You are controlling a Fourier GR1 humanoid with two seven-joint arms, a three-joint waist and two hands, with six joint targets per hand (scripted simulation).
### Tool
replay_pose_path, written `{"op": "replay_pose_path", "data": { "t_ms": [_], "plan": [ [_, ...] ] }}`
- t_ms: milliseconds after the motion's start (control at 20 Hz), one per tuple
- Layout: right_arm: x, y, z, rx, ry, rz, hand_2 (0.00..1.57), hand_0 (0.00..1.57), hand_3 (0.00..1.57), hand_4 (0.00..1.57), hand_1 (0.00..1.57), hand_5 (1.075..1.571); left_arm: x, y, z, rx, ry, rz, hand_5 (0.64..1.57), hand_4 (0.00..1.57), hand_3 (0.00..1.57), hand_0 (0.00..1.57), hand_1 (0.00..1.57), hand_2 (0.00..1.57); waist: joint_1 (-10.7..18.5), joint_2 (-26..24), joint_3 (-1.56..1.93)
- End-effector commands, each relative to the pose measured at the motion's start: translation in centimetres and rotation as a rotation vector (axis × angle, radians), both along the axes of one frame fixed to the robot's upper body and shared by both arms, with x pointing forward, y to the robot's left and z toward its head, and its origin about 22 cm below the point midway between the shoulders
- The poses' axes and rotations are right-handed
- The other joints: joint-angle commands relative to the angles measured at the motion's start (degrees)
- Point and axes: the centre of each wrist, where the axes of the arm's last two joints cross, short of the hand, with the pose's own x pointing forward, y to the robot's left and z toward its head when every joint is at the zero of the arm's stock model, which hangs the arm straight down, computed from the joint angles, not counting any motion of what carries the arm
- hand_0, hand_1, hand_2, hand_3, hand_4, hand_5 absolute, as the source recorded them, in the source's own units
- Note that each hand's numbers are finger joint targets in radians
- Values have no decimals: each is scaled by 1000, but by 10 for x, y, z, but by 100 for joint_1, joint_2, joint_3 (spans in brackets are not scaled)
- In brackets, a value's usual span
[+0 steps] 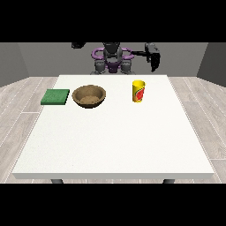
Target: Pick the cup and pour the ball into the bowl, then pick the bowl and place it on the pad
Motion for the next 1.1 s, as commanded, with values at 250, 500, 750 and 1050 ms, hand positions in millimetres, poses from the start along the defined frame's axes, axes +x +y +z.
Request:
{"op": "replay_pose_path", "data": {
  "t_ms": [250, 500, 750, 1050],
  "plan": [
    [-8, -24, -6, 19, -1, -36, 0, 0, 0, 0, 0, 1568, -4, 15, -92, 10, 62, 15, 1407, 0, 0, 0, 0, 0, 62, -87, 1],
    [-12, -50, -12, 8, 12, -21, 0, 0, 0, 0, 0, 1568, 7, 28, -105, -1, 111, 36, 1437, 0, 0, 0, 0, 0, -116, -189, 2],
    [-12, -56, 1, 16, -12, -30, 0, 0, 0, 0, 0, 1567, 13, 21, -130, 2, 79, 39, 1432, 0, 0, 0, 0, 0, -177, 22, 0],
    [-21, -84, 13, 6, -51, -36, 0, 0, 0, 0, 0, 1568, 14, 34, -143, -32, 71, 66, 1426, 0, 0, 0, 0, 0, -347, 194, -1]
  ]
}}
